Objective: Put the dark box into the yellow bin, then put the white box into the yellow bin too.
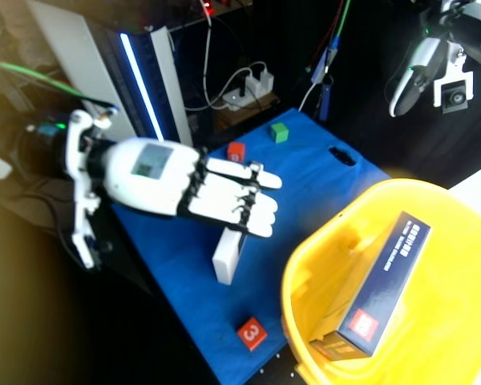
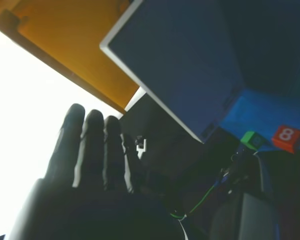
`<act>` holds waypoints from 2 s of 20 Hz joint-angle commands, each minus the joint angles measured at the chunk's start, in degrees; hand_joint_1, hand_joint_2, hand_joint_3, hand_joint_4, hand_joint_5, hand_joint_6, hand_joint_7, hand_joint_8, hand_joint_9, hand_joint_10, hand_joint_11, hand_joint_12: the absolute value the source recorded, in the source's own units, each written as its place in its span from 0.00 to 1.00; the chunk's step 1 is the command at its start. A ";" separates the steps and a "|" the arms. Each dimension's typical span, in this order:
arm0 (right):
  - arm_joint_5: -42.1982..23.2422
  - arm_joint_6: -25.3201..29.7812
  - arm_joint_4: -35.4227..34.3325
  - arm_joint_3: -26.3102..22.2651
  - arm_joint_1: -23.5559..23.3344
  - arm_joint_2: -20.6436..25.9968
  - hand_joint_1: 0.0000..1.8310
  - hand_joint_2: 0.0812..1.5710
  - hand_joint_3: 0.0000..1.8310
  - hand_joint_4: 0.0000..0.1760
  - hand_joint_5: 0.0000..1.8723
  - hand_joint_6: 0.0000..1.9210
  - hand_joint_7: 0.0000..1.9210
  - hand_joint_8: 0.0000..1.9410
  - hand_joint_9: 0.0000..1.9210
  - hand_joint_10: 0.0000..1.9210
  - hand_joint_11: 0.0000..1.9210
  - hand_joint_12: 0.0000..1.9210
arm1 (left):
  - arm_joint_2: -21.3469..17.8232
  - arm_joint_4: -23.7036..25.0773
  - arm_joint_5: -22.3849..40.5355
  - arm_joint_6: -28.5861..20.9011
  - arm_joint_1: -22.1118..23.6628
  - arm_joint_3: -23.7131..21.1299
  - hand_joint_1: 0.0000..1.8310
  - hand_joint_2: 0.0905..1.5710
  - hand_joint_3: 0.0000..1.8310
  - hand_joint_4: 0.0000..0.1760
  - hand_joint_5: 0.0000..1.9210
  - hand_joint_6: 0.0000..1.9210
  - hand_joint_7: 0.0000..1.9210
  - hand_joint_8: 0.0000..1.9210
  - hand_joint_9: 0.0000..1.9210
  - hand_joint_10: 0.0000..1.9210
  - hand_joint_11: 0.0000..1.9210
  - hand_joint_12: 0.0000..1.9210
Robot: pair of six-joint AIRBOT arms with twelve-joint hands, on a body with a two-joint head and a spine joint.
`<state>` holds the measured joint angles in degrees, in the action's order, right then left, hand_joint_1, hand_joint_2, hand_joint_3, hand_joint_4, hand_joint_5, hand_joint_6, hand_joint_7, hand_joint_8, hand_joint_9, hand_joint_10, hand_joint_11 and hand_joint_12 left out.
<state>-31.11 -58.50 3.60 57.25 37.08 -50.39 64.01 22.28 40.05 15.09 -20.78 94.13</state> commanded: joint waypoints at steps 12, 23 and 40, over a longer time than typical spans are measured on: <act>-4.23 0.18 -2.56 5.69 -0.58 -5.80 0.38 0.48 0.00 0.40 0.03 0.00 0.14 0.00 0.11 0.00 0.03 0.06 | -9.23 -5.50 8.26 3.38 0.76 -6.79 0.52 0.45 0.01 0.72 0.13 0.01 0.09 0.00 0.07 0.00 0.09 0.02; -4.13 0.18 -4.98 8.67 -0.58 -8.08 0.76 0.65 0.00 0.00 0.50 0.41 0.61 0.27 0.57 0.50 0.53 0.43 | -18.63 -9.37 11.81 9.42 -0.21 -14.12 0.54 0.49 0.00 1.00 0.17 0.00 0.11 0.00 0.12 0.01 0.00 0.31; -8.05 0.19 -5.43 8.01 -5.64 -8.69 0.70 0.68 0.00 0.00 0.52 0.39 0.56 0.55 0.56 0.60 0.48 0.77 | -20.69 -18.01 14.03 13.15 -9.29 -14.89 0.54 0.50 0.00 0.78 0.08 0.00 0.09 0.00 0.09 0.00 0.00 0.18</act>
<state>-31.62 -58.30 -1.67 65.32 31.73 -58.96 43.53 5.43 47.07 28.62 -32.12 79.31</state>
